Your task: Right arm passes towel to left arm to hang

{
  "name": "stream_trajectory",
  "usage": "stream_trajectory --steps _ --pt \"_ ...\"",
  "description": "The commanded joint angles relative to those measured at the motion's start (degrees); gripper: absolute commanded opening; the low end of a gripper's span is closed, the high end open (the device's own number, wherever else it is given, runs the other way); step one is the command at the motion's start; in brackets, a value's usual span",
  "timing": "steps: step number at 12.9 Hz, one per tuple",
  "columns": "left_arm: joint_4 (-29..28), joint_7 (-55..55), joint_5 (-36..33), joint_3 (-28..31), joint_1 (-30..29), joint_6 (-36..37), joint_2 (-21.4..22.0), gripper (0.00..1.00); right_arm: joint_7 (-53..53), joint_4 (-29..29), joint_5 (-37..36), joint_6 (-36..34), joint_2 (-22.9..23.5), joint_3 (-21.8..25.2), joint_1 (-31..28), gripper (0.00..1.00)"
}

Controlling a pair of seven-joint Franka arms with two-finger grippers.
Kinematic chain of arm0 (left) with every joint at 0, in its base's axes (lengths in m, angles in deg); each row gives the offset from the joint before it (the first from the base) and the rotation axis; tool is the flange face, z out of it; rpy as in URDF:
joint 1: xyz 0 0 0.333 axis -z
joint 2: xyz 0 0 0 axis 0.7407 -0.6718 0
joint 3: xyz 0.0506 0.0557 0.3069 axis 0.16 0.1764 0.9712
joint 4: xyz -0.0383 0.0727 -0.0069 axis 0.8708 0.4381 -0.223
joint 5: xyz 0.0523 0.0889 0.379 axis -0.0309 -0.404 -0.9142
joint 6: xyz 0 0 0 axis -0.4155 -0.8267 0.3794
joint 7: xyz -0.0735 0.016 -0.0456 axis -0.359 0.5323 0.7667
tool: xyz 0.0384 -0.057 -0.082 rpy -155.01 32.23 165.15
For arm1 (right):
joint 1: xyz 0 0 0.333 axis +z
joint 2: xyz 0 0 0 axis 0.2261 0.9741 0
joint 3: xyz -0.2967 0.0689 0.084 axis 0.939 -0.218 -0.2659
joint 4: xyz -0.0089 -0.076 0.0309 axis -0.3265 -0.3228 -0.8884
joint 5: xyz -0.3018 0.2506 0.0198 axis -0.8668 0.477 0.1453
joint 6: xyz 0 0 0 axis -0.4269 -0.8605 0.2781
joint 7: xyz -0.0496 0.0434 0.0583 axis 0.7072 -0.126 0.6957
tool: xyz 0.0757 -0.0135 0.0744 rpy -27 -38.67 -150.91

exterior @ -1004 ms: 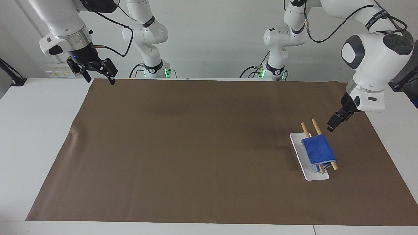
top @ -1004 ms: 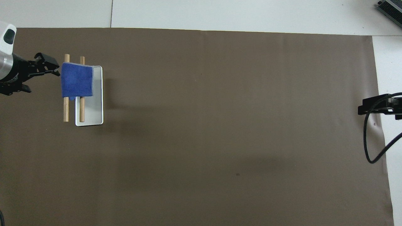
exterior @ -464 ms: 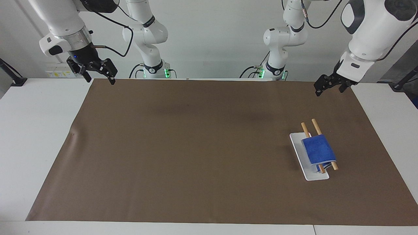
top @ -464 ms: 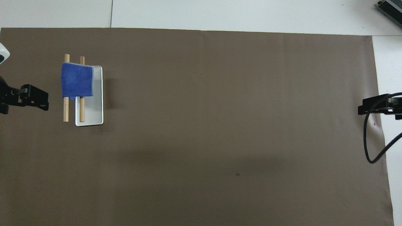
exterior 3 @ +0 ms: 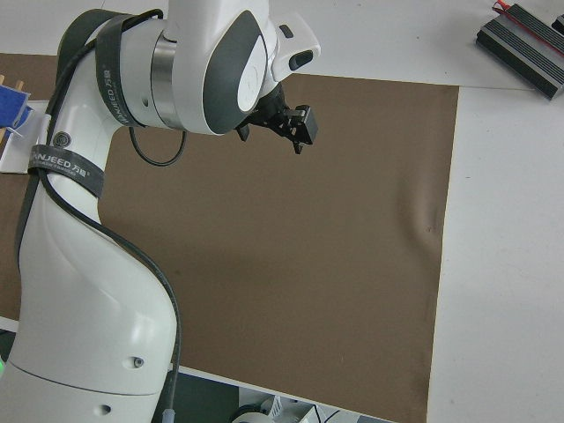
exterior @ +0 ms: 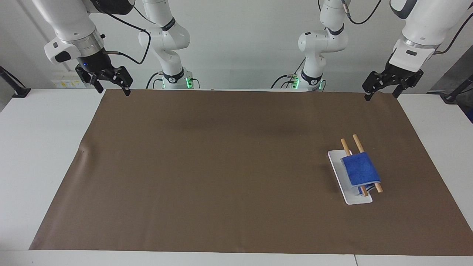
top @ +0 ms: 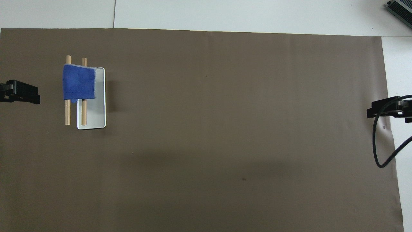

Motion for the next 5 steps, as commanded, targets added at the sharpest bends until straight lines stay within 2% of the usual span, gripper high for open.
stream_trajectory --steps 1,5 --pt "-1.2 -0.1 -0.4 0.1 -0.1 -3.3 0.4 1.00 -1.3 -1.4 -0.6 -0.3 -1.4 -0.3 -0.4 1.00" --pt "-1.2 -0.1 -0.4 -0.3 0.0 -3.3 0.4 1.00 -1.3 -1.4 -0.6 -0.3 -1.4 -0.3 -0.4 1.00"
